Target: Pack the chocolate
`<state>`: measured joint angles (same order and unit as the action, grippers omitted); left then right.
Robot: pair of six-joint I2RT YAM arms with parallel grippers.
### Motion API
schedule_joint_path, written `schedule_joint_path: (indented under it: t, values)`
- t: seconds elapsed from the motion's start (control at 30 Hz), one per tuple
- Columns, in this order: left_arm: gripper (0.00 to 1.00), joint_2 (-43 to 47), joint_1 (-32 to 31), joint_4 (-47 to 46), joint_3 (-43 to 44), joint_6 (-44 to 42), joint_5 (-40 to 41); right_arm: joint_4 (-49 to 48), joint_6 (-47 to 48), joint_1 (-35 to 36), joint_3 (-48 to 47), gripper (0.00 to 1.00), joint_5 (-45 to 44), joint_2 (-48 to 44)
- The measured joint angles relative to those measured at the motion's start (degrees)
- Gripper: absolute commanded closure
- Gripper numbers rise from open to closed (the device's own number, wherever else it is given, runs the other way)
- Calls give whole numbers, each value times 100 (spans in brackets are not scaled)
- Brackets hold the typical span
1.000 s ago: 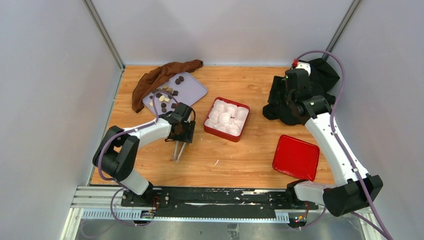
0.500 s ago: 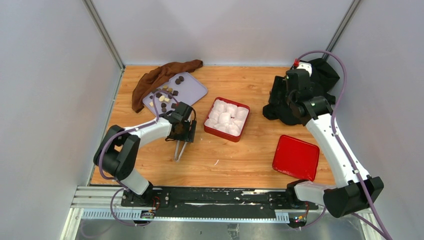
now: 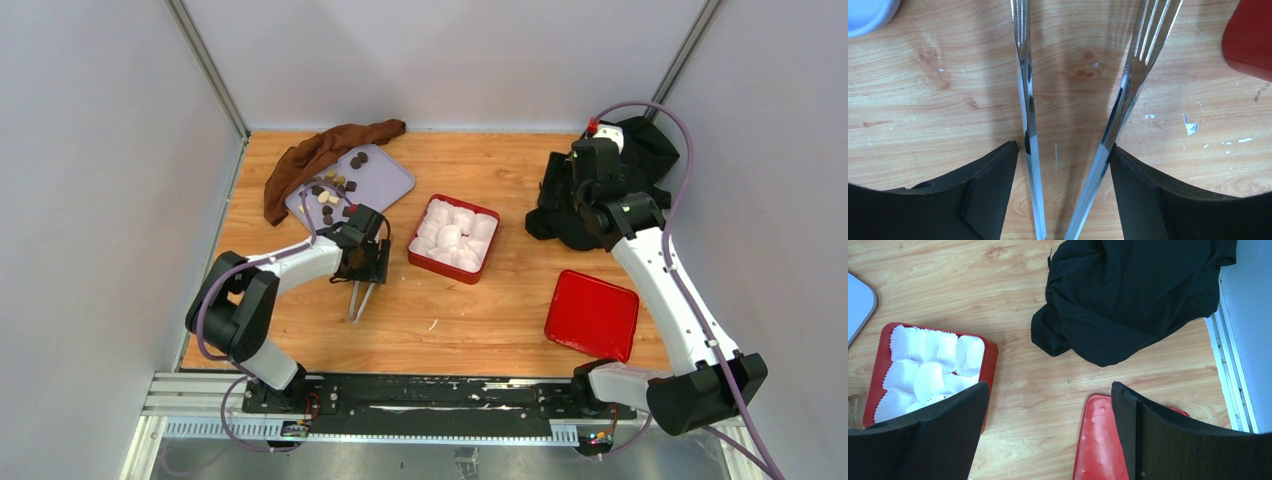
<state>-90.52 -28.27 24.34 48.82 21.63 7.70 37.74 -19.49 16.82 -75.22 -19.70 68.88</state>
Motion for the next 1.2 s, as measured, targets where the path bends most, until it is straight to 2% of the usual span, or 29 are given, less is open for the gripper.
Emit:
schedule_joint_path:
  t: [0.2, 0.43, 0.53, 0.77, 0.9, 1.07, 1.2]
  values:
    - [36, 81, 26, -72, -103, 50, 52, 0, 0, 0, 0, 5, -2, 11]
    - [81, 81, 39, 225, -9, 42, 52, 0, 0, 0, -2, 5, 0, 144]
    - [91, 101, 37, 844, 199, -35, 15, 2, 0, 0, -2, 5, 0, 203]
    - [87, 726, 111, 1888, 1281, -306, 85, 2, 2, 0, -20, 5, 4, 293]
    - [87, 804, 575, 2208, 1873, -374, -37, 0, 0, 0, -42, 5, 24, 365]
    - [76, 199, 1082, 2549, 2498, -313, -138, -2, 2, 0, -83, 5, 90, 437]
    - [62, -435, 1150, 2708, 2962, -273, -223, -4, 4, 0, -103, 5, 118, 446]
